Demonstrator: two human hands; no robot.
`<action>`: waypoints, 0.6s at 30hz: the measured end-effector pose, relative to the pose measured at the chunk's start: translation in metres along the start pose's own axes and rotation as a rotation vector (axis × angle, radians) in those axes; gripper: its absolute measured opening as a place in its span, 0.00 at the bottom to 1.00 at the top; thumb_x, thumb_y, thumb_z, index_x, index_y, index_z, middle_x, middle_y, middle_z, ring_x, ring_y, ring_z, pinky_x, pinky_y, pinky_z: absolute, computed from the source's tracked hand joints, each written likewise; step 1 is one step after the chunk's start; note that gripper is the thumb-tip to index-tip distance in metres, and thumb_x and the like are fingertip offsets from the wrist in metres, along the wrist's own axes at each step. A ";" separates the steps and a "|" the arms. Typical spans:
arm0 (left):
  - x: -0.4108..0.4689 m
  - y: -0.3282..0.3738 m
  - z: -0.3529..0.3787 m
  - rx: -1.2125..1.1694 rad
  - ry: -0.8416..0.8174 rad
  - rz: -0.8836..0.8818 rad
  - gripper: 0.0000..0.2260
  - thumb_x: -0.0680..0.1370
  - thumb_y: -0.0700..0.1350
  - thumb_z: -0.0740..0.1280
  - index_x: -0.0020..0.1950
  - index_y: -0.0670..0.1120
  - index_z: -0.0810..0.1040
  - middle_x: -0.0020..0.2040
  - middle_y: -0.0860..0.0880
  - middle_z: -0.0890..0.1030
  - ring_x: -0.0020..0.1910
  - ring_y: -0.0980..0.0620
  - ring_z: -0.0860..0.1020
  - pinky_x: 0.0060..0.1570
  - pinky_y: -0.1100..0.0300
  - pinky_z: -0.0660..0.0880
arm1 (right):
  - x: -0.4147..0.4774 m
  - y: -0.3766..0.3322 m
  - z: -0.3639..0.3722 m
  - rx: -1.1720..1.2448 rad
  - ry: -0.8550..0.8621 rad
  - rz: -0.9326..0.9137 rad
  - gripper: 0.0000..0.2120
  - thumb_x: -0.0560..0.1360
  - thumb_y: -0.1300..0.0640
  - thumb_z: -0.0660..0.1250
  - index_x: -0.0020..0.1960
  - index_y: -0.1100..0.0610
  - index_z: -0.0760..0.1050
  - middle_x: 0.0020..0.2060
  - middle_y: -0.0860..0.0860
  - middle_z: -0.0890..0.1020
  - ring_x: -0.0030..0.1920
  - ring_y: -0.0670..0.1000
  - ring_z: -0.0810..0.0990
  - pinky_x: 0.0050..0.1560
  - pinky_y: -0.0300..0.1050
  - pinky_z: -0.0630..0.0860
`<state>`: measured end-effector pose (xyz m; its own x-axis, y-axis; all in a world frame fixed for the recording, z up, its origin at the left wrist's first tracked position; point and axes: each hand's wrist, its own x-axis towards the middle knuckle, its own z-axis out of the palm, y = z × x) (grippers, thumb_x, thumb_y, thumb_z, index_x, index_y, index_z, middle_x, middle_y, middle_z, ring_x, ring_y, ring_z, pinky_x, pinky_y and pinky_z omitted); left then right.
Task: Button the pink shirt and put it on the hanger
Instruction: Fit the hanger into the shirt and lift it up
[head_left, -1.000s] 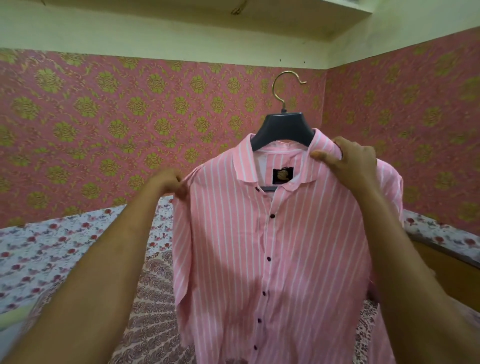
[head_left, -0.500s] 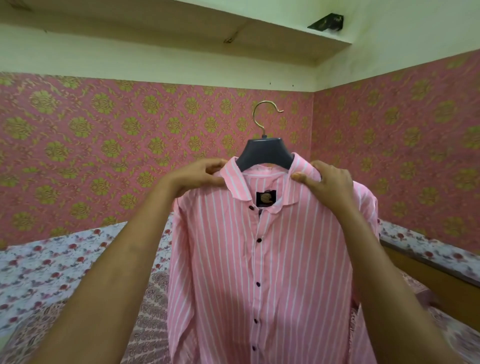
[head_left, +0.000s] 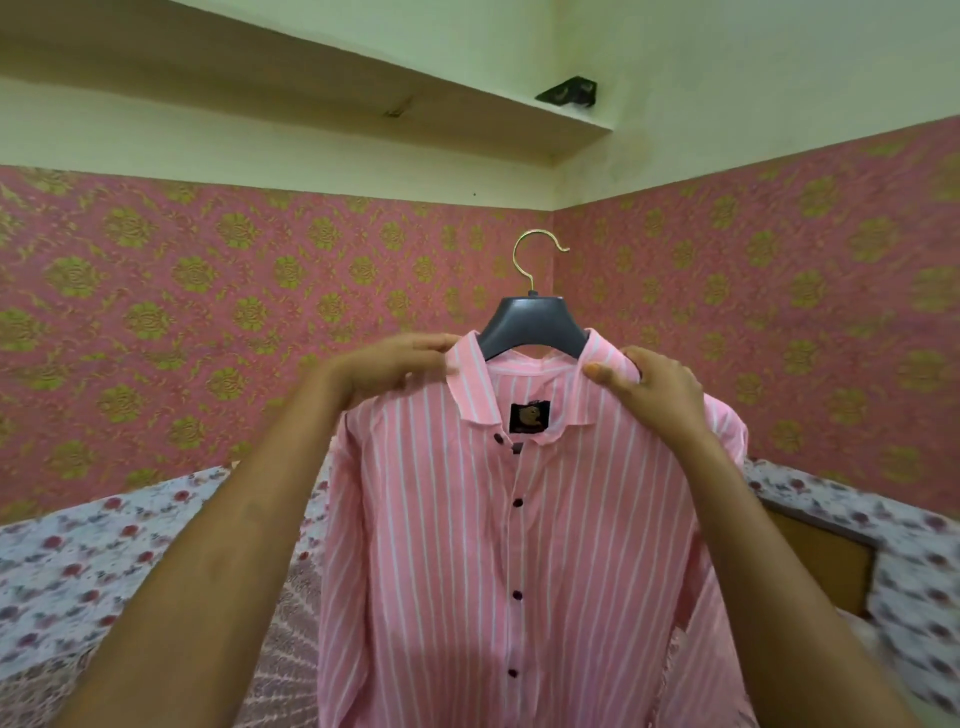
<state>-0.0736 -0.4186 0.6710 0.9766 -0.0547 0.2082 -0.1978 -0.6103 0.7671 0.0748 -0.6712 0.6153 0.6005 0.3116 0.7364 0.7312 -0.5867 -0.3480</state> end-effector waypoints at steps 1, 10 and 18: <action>-0.001 0.002 0.007 0.004 0.049 0.021 0.15 0.76 0.41 0.65 0.63 0.50 0.74 0.55 0.55 0.80 0.49 0.63 0.79 0.45 0.71 0.75 | -0.007 -0.003 -0.006 -0.020 0.022 0.009 0.24 0.65 0.31 0.52 0.35 0.53 0.66 0.40 0.58 0.81 0.45 0.63 0.78 0.39 0.48 0.63; 0.003 0.026 0.072 0.009 0.343 0.317 0.16 0.62 0.59 0.72 0.42 0.51 0.78 0.38 0.53 0.80 0.37 0.59 0.75 0.40 0.64 0.71 | -0.067 -0.016 -0.078 -0.179 0.145 0.155 0.27 0.64 0.29 0.51 0.32 0.54 0.63 0.39 0.59 0.81 0.44 0.62 0.78 0.39 0.48 0.62; 0.025 0.081 0.138 -0.023 0.297 0.488 0.15 0.62 0.62 0.69 0.41 0.55 0.76 0.40 0.56 0.79 0.39 0.58 0.75 0.43 0.61 0.72 | -0.109 0.010 -0.171 -0.256 0.208 0.274 0.31 0.62 0.27 0.51 0.34 0.57 0.67 0.34 0.54 0.76 0.42 0.60 0.77 0.38 0.49 0.63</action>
<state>-0.0537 -0.5785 0.6539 0.7065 -0.0991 0.7007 -0.6245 -0.5530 0.5515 -0.0387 -0.8392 0.6307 0.6644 -0.0240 0.7470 0.4338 -0.8016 -0.4115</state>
